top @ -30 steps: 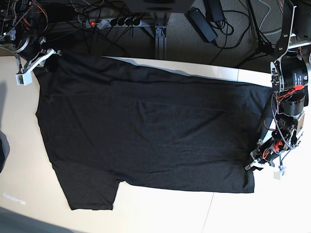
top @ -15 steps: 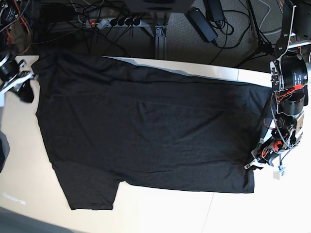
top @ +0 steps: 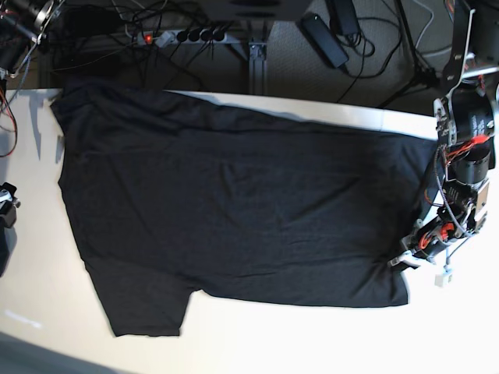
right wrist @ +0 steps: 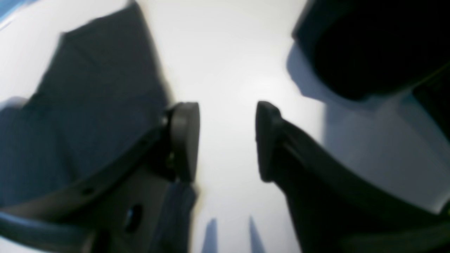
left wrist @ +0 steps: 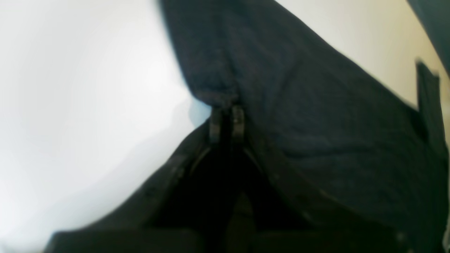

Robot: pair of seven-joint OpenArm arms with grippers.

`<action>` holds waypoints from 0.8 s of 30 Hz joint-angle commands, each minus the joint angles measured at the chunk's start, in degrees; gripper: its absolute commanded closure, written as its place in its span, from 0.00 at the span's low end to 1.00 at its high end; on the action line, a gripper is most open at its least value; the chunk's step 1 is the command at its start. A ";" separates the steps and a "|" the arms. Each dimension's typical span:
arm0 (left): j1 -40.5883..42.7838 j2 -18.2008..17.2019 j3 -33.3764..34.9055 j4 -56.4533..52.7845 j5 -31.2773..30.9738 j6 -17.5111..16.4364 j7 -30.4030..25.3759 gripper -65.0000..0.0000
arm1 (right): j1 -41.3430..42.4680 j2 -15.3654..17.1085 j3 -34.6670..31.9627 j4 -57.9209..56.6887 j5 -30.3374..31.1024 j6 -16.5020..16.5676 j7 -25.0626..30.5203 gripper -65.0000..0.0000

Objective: Fold the T-shirt properly
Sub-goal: 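Grasp the shirt's side edge with the right gripper near the sleeve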

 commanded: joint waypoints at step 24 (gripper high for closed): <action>-1.46 1.03 4.50 1.16 -2.69 -1.44 1.70 1.00 | 24.85 -5.11 -9.55 -44.37 -6.08 -1.97 13.62 0.50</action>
